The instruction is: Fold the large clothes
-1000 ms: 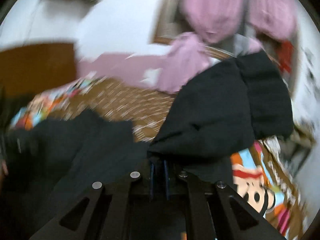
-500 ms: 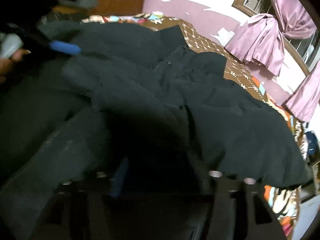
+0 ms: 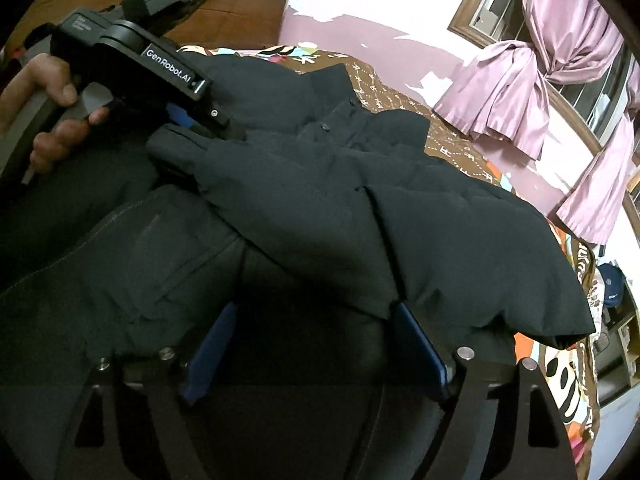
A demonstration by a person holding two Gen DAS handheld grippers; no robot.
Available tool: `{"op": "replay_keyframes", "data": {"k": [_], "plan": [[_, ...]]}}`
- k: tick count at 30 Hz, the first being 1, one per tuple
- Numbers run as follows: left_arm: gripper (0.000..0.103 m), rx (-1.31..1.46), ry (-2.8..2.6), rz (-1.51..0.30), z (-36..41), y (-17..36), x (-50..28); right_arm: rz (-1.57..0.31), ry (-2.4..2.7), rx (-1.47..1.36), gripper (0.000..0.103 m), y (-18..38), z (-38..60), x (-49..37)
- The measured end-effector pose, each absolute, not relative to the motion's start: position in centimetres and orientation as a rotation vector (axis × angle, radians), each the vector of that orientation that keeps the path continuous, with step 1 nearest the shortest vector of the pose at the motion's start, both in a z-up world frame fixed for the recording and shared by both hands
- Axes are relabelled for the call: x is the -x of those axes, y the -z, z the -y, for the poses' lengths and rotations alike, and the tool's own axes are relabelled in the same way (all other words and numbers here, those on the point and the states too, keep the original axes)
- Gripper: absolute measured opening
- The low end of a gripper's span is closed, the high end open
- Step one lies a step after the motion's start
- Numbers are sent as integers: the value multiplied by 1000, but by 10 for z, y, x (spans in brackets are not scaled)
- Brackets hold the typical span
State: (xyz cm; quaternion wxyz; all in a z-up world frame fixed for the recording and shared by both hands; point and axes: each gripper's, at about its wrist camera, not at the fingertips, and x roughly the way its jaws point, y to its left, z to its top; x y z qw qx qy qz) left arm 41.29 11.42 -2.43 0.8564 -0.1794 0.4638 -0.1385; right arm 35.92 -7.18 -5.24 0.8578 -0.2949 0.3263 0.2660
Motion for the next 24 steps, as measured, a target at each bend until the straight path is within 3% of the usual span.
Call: {"op": "replay_keyframes", "data": {"k": [2,5,8,15,18,24], "plan": [[38,390,288,-972,-117,27,-406,-687,-555,617,82,54,72,-359],[12,396,296,-965,-121,34,-399,-684,-547,607,82,55,75,-357],[4,383,311,-947,-107,39,-404,-655,-543,602,83,52,77,-353],[3,323,286,-783,-114,-7,-390,-463,-598,478,83,7,81,-332],[3,309,248,-754,-130,-24,-388,-396,-602,417,93,-16,77,-336],[3,250,171,-758,-161,-35,-369,-472,-504,413,93,-22,42,-399]]}}
